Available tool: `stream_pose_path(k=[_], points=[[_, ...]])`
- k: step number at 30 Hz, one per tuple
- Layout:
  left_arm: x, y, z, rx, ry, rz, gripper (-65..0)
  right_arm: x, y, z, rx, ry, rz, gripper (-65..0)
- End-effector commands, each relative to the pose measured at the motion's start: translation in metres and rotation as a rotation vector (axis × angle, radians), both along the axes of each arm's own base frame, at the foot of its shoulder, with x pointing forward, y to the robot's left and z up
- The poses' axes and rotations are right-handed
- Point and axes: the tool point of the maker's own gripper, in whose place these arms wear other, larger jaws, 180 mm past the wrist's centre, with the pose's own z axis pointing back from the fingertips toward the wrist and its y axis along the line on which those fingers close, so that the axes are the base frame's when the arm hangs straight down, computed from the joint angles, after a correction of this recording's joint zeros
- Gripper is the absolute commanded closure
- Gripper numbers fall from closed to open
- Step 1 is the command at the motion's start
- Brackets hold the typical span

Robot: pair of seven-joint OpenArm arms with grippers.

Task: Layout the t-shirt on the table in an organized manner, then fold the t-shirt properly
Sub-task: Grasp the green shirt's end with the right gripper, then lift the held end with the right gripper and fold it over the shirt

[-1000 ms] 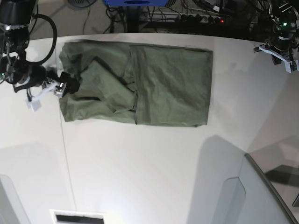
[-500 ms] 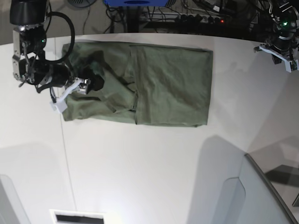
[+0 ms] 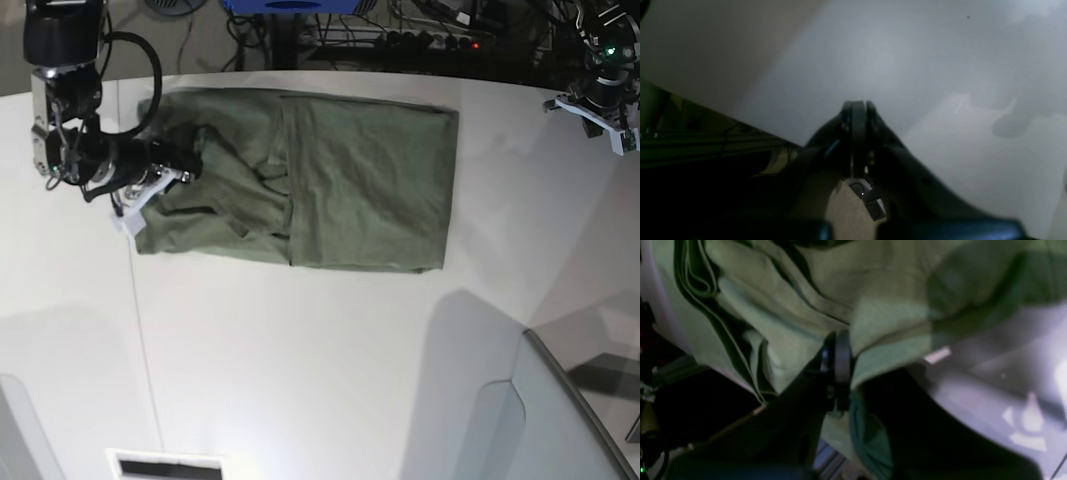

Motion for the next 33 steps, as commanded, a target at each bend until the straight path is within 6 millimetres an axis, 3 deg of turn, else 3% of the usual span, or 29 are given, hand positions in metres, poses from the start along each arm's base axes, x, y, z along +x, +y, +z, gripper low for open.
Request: stream_pose_path(k=[1, 5, 9, 11, 14, 17, 23, 29, 33], points=[[0.004, 0.006, 0.011, 0.029, -0.030, -0.006, 0.0, 0.006, -0.007, 0.003, -0.020, -0.021, -0.009, 0.0], [0.004, 0.006, 0.011, 0.029, -0.028, -0.006, 0.0, 0.007, -0.030, 0.003, -0.067, -0.019, -0.030, -0.2], [0.004, 0.006, 0.011, 0.029, -0.028, -0.006, 0.0, 0.008, -0.060, 0.006, -0.108, 0.016, -0.174, -0.2], [0.004, 0.006, 0.011, 0.029, -0.028, -0.006, 0.0, 0.013, -0.069, 0.021, -0.145, -0.027, -0.173, -0.2], [0.005, 0.006, 0.011, 0.028, -0.030, -0.005, 0.0, 0.019, -0.064, 0.044, -0.175, -0.068, -0.201, -0.2], [0.007, 0.005, 0.011, 0.026, -0.032, -0.009, 0.0, 0.021, -0.036, 0.062, -0.178, -0.079, -0.180, -0.2], [0.018, -0.024, -0.004, -0.017, -0.009, -0.091, 0.0, 0.014, 0.035, 0.075, -0.128, -0.023, -0.107, -0.2], [0.023, -0.029, -0.012, -0.043, -0.011, -0.088, 0.0, 0.006, 0.083, 0.076, -0.107, 0.048, -0.064, -0.2], [0.039, -0.058, -0.036, -0.107, 0.016, -0.149, 0.0, 0.004, 0.101, 0.079, -0.111, 0.066, -0.049, -0.2]])
